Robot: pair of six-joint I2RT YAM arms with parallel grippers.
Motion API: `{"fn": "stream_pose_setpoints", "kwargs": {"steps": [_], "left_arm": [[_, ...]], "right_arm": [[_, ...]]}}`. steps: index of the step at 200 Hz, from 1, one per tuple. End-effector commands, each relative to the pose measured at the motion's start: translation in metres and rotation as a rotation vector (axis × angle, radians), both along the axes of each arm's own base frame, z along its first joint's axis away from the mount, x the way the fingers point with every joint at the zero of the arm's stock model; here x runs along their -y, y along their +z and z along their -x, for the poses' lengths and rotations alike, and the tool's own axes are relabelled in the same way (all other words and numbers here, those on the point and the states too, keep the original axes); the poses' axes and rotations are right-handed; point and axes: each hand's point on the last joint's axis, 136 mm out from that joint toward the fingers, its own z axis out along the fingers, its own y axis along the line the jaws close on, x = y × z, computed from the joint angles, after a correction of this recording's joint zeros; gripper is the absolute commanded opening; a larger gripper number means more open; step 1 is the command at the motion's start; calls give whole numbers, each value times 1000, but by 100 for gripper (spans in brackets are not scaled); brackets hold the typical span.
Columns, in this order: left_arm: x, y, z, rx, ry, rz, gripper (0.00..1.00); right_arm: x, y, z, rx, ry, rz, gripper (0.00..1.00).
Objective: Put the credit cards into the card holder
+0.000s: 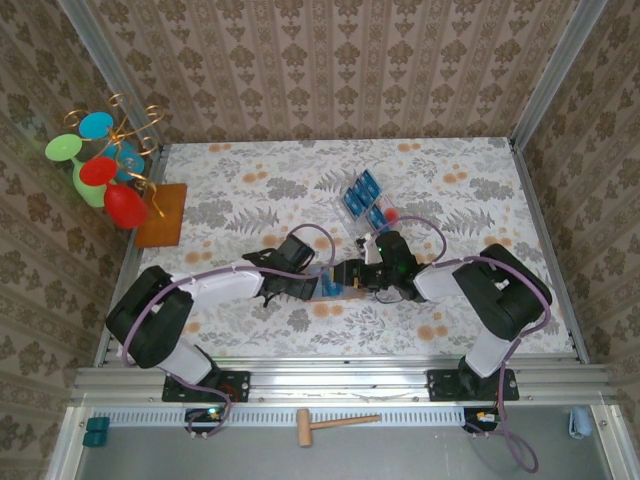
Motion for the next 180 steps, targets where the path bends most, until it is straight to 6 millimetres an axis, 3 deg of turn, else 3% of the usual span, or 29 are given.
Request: {"fn": "stream_pose_setpoints", "kwargs": {"steps": [1,62,94,119,144,180], "left_arm": [[-6,3,3,-10,22,20,100],[-18,7,0,-7,78,79,100],[-19,5,4,-14,82,91,100],[-18,2,7,-20,78,92,100],[-17,-1,10,-22,70,82,100],[-15,-4,9,-25,65,66,100]], "right_arm": [[19,-19,5,-50,-34,139,64],[25,8,-1,-5,-32,203,65],[27,10,-4,-6,-36,239,61],[33,6,-7,-18,-39,306,47],[42,-3,-7,-32,-40,402,16],[45,-14,-6,-46,-20,481,8]]}}
